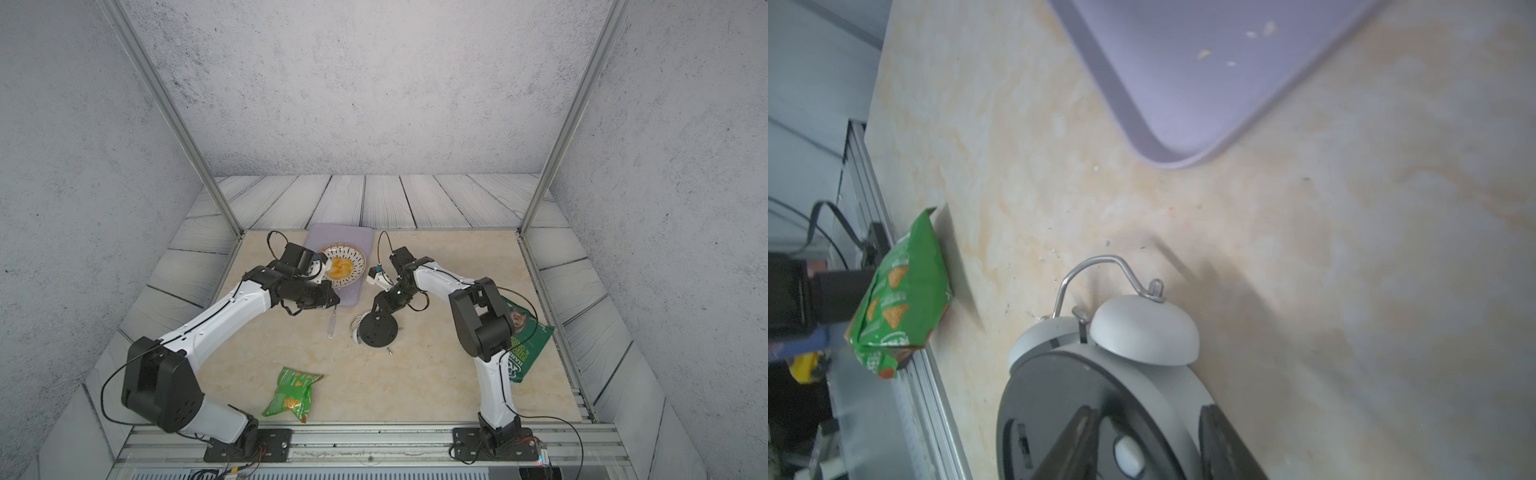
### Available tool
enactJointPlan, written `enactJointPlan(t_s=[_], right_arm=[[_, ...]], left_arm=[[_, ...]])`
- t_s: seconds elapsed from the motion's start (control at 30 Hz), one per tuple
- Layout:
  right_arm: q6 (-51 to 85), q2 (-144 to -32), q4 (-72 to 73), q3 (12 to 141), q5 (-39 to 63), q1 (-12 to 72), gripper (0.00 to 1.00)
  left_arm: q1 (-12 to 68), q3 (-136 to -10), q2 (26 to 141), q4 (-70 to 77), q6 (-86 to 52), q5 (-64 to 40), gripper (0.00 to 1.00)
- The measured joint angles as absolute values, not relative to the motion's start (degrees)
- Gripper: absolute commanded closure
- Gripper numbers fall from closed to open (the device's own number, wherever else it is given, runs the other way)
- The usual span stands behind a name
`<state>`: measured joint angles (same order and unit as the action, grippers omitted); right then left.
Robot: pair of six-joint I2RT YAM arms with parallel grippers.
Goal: Remove the battery from the alarm
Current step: Move the alarm to the center of the board, then place the screwdriver at the center of the board.
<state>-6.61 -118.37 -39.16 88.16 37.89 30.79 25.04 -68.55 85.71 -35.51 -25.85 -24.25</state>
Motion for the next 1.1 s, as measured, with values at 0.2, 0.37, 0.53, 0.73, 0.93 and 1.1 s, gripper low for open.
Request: enactJointPlan(t_s=[0.2,0.37,0.53,0.73,0.93,1.1], right_arm=[[0.1,-109.0,-31.9,81.2,32.8,30.6,0.25],[6.6,-93.4,-26.6,72.5,26.5,27.4,0.23],[15.5,-84.9,-25.3,63.7,21.4,27.8,0.26],[31.2,-82.7,-21.6,49.5,20.1,30.3,0.32],[38.9,-84.9,-16.5,47.9,19.7,33.6,0.39],[41.5,-88.0,-12.7,48.3,18.6,33.6,0.58]], left_arm=[[22.0,-64.6,82.9,-26.0,-34.2,-29.1,1.0],[21.1,-64.6,83.9,-20.5,-36.8,-30.9,1.0],[21.2,-64.6,90.7,-23.0,-32.4,-29.4,1.0],[22.3,-64.7,100.8,-27.9,-26.5,-26.5,1.0],[23.3,-67.9,108.6,-32.6,-22.2,-23.4,0.78],[23.7,-69.3,108.5,-34.2,-20.8,-21.5,0.53]])
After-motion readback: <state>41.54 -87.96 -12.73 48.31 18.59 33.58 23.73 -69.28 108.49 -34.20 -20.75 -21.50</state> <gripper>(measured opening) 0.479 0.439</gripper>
